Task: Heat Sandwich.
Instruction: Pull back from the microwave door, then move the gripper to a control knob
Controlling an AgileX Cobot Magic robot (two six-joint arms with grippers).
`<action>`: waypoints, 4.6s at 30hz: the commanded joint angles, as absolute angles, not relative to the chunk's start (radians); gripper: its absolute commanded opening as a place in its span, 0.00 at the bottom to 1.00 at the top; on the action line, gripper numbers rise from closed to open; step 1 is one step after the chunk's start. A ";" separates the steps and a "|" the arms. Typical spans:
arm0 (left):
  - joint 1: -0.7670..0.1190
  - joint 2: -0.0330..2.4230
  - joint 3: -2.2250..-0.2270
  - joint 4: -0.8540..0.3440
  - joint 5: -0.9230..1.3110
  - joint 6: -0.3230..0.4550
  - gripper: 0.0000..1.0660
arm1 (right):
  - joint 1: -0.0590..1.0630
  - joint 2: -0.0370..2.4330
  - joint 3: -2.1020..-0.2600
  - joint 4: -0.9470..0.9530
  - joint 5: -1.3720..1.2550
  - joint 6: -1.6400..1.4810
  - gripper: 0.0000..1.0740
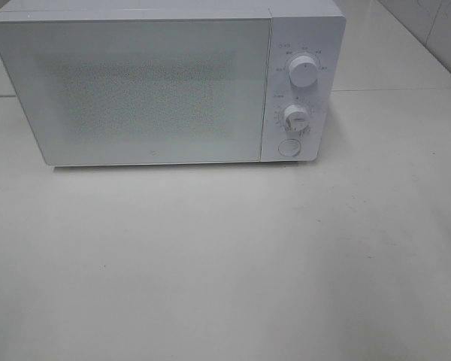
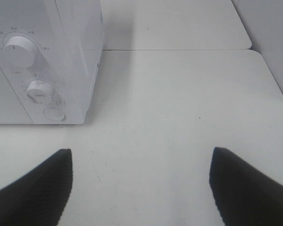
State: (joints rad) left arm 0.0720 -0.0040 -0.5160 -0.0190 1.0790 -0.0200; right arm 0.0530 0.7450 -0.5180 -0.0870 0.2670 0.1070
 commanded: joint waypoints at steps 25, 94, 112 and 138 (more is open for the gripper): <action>0.073 -0.031 -0.515 -0.024 1.070 -0.017 0.94 | 0.051 1.263 -0.490 -0.049 -0.503 0.172 0.71; 0.073 -0.031 -0.515 -0.024 1.070 -0.016 0.94 | 0.659 1.965 -0.685 0.653 -1.188 -0.273 0.73; 0.073 -0.030 -0.515 -0.024 1.070 -0.014 0.94 | 0.604 2.068 -0.804 0.633 -1.146 -0.268 0.71; 0.073 -0.025 -0.515 -0.024 1.070 -0.013 0.94 | 0.619 2.062 -0.818 0.640 -1.155 -0.269 0.54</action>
State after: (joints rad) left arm 0.0720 -0.0040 -0.5160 -0.0190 1.0790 -0.0170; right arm 0.6150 2.0710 -0.8040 0.6610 -1.1440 -0.2580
